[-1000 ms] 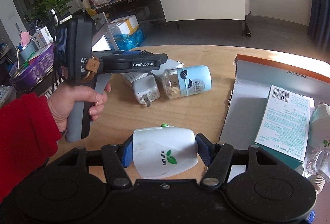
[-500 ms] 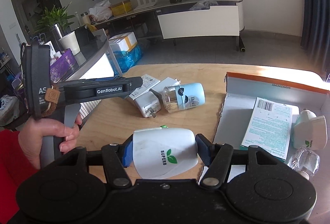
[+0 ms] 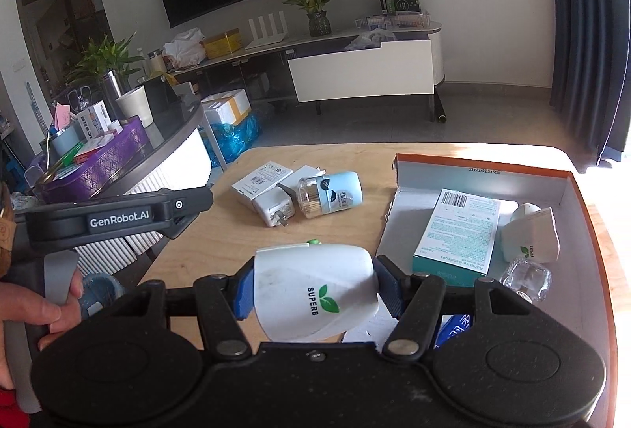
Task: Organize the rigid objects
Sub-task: 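Carry the black charger and white plug over the tray with both grippers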
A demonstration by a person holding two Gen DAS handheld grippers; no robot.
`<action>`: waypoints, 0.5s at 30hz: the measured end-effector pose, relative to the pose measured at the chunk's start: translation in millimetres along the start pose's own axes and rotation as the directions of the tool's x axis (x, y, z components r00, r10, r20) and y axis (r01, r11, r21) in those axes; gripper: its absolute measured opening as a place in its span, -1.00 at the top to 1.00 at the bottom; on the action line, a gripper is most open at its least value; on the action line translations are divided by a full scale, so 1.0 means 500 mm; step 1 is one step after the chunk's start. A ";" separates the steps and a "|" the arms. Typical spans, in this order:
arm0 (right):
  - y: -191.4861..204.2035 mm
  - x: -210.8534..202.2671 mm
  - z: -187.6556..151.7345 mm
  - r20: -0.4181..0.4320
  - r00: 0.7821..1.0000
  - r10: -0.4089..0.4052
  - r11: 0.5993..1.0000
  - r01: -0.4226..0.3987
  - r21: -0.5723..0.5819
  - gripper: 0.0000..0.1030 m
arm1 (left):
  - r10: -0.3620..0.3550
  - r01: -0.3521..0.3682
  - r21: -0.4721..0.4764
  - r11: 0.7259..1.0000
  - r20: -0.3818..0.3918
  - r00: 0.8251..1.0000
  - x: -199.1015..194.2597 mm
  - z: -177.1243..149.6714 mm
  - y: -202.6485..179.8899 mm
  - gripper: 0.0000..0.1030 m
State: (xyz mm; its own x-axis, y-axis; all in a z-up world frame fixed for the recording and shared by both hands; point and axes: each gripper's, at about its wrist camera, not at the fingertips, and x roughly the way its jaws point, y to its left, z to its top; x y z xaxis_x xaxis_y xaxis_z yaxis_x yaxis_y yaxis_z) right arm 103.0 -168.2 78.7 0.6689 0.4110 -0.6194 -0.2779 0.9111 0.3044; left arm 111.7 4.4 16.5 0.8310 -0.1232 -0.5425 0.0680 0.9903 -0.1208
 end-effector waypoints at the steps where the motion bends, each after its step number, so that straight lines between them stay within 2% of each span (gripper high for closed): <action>1: -0.001 -0.007 -0.001 0.006 1.000 -0.004 1.000 0.004 0.000 -0.43 | 0.003 -0.003 -0.001 1.000 -0.001 1.000 -0.006 -0.004 -0.006 -0.24; 15: -0.037 -0.090 -0.026 0.044 0.998 -0.052 0.998 0.051 0.024 -0.43 | -0.067 0.067 0.000 0.998 0.001 0.998 -0.040 -0.035 -0.057 -0.24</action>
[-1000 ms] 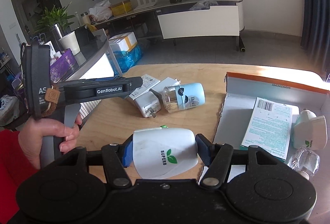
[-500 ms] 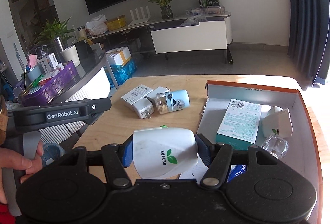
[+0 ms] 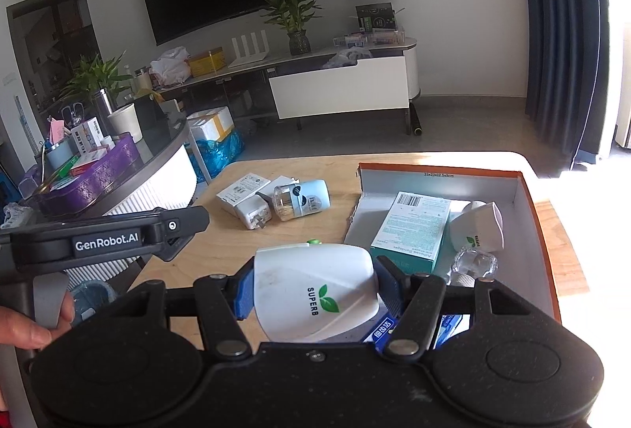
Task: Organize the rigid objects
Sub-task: 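Carry the black charger and white plug over the tray with both grippers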
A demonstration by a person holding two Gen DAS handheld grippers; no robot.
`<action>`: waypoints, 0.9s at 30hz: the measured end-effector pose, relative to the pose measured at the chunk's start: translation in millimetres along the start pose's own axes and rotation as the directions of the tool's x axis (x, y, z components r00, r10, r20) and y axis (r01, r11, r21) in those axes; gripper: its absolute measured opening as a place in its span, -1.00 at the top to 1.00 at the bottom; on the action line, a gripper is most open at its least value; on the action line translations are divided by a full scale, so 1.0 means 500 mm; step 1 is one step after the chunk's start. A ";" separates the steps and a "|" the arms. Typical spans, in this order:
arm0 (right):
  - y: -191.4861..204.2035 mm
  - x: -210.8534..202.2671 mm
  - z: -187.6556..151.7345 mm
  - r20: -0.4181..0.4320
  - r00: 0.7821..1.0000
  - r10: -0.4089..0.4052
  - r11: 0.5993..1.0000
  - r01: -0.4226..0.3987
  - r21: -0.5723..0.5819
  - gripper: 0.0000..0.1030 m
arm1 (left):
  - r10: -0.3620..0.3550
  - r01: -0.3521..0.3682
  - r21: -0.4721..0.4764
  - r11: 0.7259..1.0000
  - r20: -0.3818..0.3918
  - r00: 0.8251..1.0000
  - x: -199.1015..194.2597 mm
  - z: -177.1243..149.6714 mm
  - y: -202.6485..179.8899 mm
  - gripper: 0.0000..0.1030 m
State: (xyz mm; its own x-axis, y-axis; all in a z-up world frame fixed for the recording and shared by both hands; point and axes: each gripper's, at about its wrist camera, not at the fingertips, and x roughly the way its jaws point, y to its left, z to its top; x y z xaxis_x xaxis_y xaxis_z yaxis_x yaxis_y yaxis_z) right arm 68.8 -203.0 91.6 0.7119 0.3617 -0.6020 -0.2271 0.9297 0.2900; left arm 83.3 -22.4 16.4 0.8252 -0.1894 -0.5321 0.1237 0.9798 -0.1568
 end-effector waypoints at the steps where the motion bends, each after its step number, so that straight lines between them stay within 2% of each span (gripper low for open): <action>1: -0.003 -0.004 -0.002 0.002 1.000 -0.004 1.000 0.004 0.003 -0.43 | -0.006 0.006 0.003 1.000 0.000 1.000 -0.001 -0.003 -0.006 -0.24; 27: -0.109 -0.091 -0.002 0.077 0.986 -0.147 0.986 0.139 0.094 -0.43 | -0.141 0.143 0.088 0.986 -0.033 0.990 0.013 -0.019 -0.117 -0.24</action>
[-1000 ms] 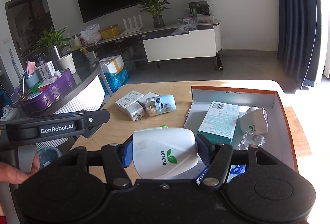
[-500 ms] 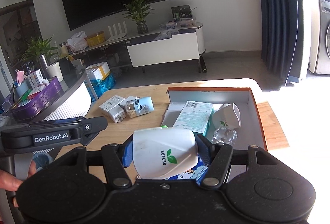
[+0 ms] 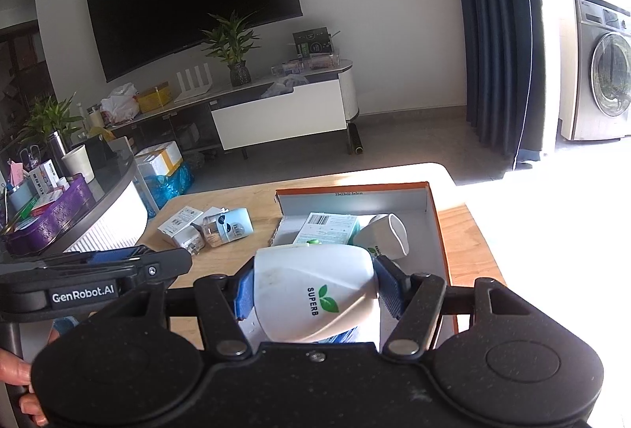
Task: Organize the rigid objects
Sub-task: 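Carry the black charger and white plug over the tray with both grippers, then lower the white plug into the tray and open the right gripper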
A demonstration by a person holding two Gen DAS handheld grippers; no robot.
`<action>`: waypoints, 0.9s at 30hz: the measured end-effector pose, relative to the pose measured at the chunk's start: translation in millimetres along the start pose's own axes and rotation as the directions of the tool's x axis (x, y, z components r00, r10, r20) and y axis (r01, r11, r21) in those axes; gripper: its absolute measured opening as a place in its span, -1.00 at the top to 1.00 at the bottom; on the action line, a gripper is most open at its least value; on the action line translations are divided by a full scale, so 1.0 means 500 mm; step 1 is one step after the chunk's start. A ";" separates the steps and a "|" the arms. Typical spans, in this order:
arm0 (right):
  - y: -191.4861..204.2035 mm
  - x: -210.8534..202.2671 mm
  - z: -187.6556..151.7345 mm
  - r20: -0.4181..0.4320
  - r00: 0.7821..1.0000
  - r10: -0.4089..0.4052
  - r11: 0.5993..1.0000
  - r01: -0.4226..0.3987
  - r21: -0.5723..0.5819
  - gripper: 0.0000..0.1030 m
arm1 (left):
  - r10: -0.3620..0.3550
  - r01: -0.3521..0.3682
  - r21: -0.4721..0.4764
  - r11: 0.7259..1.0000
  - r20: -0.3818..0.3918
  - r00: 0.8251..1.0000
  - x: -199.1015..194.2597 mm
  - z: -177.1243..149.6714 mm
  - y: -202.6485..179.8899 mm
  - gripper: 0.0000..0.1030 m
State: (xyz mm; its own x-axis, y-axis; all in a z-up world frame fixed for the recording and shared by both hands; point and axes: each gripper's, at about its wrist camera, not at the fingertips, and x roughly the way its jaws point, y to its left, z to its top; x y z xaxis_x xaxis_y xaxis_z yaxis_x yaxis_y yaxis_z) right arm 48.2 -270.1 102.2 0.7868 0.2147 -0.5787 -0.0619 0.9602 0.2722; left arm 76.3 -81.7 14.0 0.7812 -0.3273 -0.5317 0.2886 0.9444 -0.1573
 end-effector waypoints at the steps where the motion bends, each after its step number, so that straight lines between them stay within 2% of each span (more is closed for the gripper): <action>1: -0.004 -0.002 0.001 0.003 1.000 -0.005 1.000 0.005 0.003 -0.43 | -0.004 0.004 0.004 1.000 0.000 1.000 0.002 0.001 -0.006 -0.24; 15: -0.037 -0.005 0.017 0.027 0.999 -0.040 0.999 0.039 0.034 -0.43 | -0.049 0.050 0.049 0.998 -0.007 0.999 0.029 0.015 -0.054 -0.24; 27: -0.044 0.004 0.026 0.035 0.999 -0.041 0.999 0.040 0.033 -0.43 | -0.055 0.056 0.069 0.996 -0.015 0.998 0.050 0.024 -0.080 -0.24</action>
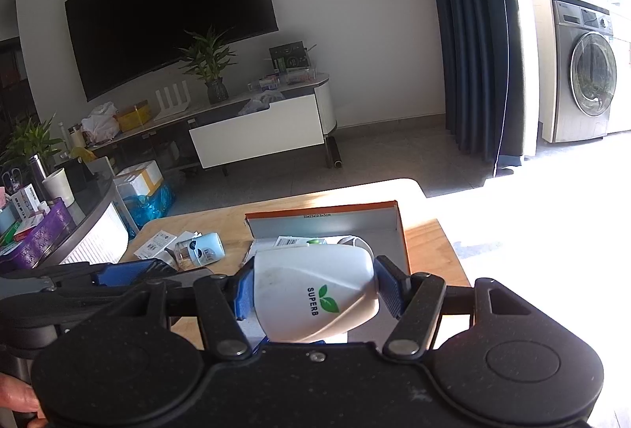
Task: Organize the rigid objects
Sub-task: 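Lower the white plug into the tray and open the right gripper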
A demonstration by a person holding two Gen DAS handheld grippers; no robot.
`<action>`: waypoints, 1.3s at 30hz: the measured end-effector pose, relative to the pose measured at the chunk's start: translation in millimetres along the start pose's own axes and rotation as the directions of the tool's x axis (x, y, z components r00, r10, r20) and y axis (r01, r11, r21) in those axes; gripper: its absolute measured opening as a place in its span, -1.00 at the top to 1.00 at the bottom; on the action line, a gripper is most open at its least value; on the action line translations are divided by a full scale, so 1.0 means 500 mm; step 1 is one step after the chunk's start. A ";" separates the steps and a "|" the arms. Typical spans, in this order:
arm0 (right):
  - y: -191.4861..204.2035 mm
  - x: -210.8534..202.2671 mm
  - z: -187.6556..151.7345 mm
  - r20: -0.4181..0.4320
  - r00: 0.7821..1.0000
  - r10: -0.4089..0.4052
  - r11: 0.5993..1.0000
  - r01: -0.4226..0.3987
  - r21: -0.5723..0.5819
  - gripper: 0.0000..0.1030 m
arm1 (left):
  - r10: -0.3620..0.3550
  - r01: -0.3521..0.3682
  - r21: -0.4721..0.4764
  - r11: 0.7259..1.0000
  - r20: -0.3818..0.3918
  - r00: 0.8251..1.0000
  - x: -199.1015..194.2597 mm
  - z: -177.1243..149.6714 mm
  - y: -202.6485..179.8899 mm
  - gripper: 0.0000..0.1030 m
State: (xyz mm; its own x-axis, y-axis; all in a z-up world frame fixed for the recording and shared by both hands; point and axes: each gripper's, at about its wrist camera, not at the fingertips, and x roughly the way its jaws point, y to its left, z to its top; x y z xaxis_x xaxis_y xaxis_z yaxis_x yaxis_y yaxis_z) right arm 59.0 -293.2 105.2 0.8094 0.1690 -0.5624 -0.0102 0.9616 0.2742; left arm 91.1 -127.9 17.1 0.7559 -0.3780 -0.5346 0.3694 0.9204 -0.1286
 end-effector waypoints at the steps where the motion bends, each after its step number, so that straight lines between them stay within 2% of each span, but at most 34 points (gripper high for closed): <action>1: -0.001 0.002 0.001 0.000 1.000 0.000 1.000 0.000 0.000 -0.43 | 0.000 0.000 0.001 1.000 -0.002 1.000 0.001 -0.001 0.000 -0.24; 39: -0.028 0.051 0.023 -0.009 1.000 -0.002 1.000 0.002 0.014 -0.43 | -0.008 0.009 0.017 1.000 -0.055 0.998 0.063 0.015 -0.020 -0.25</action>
State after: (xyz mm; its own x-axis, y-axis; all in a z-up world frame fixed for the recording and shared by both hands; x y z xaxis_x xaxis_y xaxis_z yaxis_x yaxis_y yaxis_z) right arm 86.8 -305.0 96.1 0.8044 0.1686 -0.5697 -0.0001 0.9589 0.2837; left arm 115.1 -149.7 7.7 0.7223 -0.3789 -0.5785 0.3851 0.9152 -0.1187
